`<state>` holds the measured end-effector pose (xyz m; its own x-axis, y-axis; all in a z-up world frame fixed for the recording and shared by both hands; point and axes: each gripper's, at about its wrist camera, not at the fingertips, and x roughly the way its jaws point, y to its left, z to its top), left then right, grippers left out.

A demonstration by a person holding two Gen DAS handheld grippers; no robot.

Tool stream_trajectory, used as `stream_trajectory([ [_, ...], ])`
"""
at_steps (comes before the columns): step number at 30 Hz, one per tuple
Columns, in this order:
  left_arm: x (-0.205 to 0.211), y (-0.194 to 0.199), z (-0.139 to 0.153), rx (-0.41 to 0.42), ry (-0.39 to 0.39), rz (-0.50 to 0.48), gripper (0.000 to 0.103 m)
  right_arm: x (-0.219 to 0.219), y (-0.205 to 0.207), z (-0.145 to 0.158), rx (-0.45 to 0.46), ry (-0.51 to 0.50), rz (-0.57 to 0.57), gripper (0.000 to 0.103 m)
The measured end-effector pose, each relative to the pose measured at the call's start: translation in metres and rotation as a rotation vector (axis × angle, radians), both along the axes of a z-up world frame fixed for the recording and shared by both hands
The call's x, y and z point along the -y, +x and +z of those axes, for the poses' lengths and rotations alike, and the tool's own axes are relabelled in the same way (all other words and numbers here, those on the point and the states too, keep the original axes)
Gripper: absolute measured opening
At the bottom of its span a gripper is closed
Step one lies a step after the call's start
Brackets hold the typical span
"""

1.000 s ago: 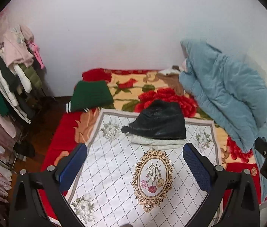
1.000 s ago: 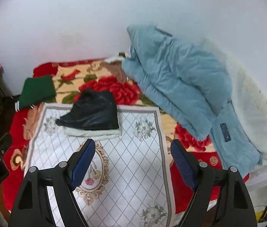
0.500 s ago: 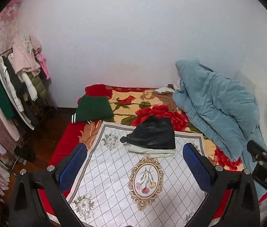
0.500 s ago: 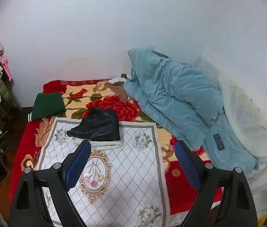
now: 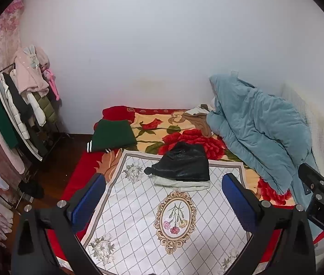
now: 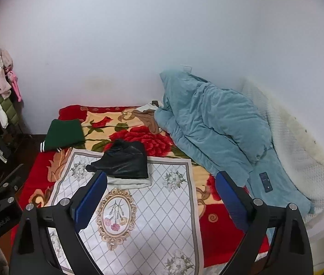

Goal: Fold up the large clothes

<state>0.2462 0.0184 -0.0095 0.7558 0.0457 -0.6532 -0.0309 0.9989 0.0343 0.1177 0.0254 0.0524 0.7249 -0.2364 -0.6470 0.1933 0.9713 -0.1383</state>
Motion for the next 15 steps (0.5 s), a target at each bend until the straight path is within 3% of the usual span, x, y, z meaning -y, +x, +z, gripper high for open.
stream_trajectory([
  [15,0.0023,-0.0041,0.0087,0.016,0.004,0.012,0.103,0.0050,0.0046,-0.0002,-0.004,0.027,0.049,0.097],
])
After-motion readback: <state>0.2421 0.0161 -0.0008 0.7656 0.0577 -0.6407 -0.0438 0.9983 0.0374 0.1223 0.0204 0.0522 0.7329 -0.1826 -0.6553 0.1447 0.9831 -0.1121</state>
